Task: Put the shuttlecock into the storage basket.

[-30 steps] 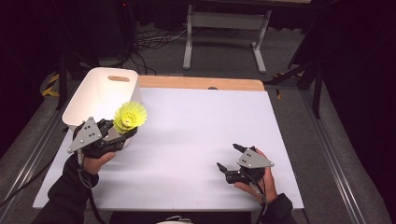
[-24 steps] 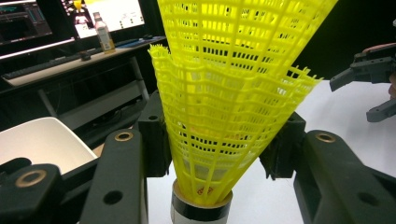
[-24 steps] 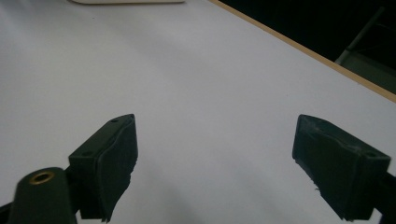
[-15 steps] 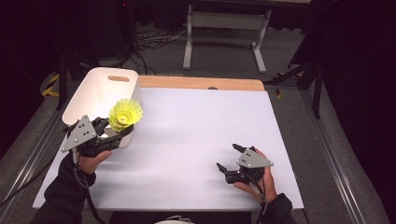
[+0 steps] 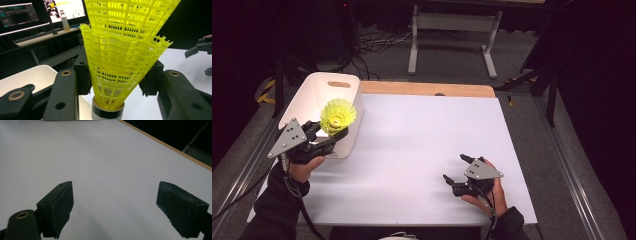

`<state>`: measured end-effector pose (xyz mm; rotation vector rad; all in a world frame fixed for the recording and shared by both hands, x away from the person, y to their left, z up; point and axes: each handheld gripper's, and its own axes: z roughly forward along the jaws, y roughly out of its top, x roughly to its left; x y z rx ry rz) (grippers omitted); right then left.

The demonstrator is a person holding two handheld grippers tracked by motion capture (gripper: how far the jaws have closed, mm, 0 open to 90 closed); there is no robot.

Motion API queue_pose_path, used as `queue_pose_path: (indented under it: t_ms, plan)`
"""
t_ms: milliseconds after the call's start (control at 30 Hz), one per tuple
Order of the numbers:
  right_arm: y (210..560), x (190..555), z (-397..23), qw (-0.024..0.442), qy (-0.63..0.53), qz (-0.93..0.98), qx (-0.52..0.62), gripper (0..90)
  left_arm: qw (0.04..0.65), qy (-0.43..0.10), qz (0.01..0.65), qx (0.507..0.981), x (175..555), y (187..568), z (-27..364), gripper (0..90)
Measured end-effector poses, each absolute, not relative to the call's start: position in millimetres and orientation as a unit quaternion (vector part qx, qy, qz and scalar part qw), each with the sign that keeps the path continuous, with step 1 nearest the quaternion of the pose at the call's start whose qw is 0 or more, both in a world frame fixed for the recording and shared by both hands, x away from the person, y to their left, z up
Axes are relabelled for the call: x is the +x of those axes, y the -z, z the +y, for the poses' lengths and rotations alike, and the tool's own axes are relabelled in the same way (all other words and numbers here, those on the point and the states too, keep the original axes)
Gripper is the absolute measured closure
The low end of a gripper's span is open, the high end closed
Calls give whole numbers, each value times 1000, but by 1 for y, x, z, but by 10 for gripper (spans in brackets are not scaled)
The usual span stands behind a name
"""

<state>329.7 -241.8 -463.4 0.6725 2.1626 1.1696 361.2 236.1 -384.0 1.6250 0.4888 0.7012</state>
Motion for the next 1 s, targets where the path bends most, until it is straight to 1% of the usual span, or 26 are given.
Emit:
queue_pose_path:
  t_ms: [200, 500, 633, 1000]
  plan:
    - [465, 330, -240, 289, -436, 814, 252, 151, 599, -305, 215, 708, 365, 380, 241, 523]
    - [466, 331, -239, 286, -435, 815, 253, 152, 584, -313, 223, 715, 375, 360, 249, 519]
    - [466, 332, -239, 284, -433, 818, 252, 152, 576, -318, 232, 716, 384, 354, 251, 515]
    - [469, 333, -237, 280, -426, 823, 250, 154, 560, -310, 255, 725, 411, 346, 260, 516]
